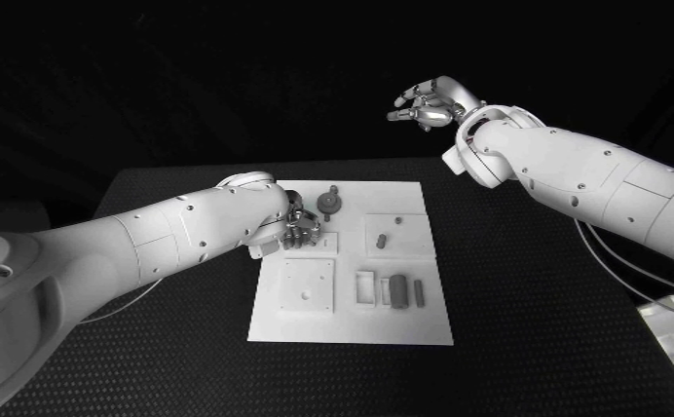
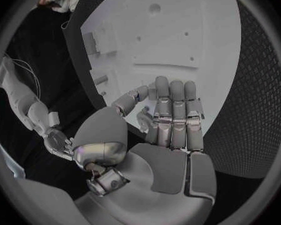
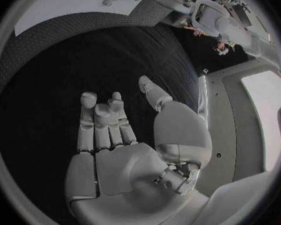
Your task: Assemble the parts on the task board
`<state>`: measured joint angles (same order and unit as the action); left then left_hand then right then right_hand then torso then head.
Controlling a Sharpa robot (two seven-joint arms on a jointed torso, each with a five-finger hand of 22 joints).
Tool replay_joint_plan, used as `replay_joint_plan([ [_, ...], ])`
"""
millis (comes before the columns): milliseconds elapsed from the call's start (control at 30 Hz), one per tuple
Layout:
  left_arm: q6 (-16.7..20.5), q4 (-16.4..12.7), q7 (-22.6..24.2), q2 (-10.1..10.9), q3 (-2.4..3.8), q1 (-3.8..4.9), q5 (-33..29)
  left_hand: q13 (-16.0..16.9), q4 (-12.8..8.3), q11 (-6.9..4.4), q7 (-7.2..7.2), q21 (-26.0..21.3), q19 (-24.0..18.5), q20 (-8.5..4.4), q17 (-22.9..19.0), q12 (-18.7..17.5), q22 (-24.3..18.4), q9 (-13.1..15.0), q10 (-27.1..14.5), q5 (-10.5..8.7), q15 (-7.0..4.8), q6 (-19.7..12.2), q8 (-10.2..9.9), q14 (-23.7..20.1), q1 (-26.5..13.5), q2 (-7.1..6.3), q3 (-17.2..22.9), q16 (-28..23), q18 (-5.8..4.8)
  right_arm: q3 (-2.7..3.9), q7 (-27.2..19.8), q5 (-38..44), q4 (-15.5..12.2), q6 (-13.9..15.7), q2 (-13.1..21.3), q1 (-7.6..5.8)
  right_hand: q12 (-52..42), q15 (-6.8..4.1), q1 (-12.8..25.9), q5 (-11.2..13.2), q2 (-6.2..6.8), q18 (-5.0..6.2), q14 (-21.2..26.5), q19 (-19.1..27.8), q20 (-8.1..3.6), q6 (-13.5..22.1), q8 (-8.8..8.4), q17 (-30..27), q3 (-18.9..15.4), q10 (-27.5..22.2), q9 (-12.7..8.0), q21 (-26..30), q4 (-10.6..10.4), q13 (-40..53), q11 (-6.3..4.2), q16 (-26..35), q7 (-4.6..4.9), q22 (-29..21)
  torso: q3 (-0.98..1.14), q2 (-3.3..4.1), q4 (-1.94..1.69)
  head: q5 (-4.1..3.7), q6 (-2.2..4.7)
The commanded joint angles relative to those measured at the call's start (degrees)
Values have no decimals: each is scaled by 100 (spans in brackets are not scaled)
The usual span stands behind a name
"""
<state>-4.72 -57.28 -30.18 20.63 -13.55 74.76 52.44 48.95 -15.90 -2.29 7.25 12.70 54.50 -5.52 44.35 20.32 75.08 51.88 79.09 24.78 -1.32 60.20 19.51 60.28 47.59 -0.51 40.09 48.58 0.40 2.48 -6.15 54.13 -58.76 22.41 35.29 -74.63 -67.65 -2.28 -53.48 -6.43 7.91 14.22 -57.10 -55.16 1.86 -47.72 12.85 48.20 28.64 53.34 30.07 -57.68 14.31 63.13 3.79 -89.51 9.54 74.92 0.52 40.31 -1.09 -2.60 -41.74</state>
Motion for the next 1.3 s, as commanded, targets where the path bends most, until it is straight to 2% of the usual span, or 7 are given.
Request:
replay_joint_plan([
  [33, 57, 13, -29, -13, -9, -30, 114, -8, 8, -35, -546, -20, 30, -1, -14, 28, 108, 85, -14, 38, 8, 610, 37, -43, 18, 62, 21, 28, -40, 4, -46, 33, 0, -74, -11, -1, -25, -1, -5, -29, -47, 78, 37, 53, 7, 22, -9, -7, -13, -52, -8, 27, 28, -10, -4, -3, 57, 80, 0, 1, -1, -10, 6],
  [467, 104, 19, -17, -20, -9, -39, 210, -22, 0, -36, -547, -17, 29, -2, -80, 37, 109, 90, -13, 31, 6, 616, 28, -54, 23, 71, 21, 76, -40, 4, -39, 46, 4, -97, -19, -1, -27, -1, -6, -29, -51, 78, 37, 53, 9, 22, -8, -8, -17, -52, -9, 27, 33, -14, -4, -5, 57, 80, 0, 1, 0, -8, 3],
  [833, -114, -35, -28, -39, -9, -47, 547, -35, -5, -38, -548, -13, 31, -3, -136, 45, 109, 93, -12, 41, 4, 621, 20, -64, 31, 62, 22, 118, -40, 4, -33, 55, -10, -112, -10, -1, -30, 0, -8, -29, -56, 78, 38, 54, 10, 21, -7, -9, -19, -53, -11, 27, 38, -18, -4, -6, 57, 80, 0, -1, -1, -6, -10],
  [1300, -86, -31, -28, -67, -9, -59, 662, -57, 38, -48, -562, 4, 53, -10, -251, 75, 110, 107, 13, 44, -6, 661, 20, -63, 3, 55, -5, 219, -40, 4, -32, 60, -4, -123, -15, -1, -32, 0, -16, -30, -61, 78, 39, 55, 11, 21, -6, -11, -19, -54, -13, 27, 46, -21, -4, -7, 57, 80, 4, 1, -1, 1, -11],
])
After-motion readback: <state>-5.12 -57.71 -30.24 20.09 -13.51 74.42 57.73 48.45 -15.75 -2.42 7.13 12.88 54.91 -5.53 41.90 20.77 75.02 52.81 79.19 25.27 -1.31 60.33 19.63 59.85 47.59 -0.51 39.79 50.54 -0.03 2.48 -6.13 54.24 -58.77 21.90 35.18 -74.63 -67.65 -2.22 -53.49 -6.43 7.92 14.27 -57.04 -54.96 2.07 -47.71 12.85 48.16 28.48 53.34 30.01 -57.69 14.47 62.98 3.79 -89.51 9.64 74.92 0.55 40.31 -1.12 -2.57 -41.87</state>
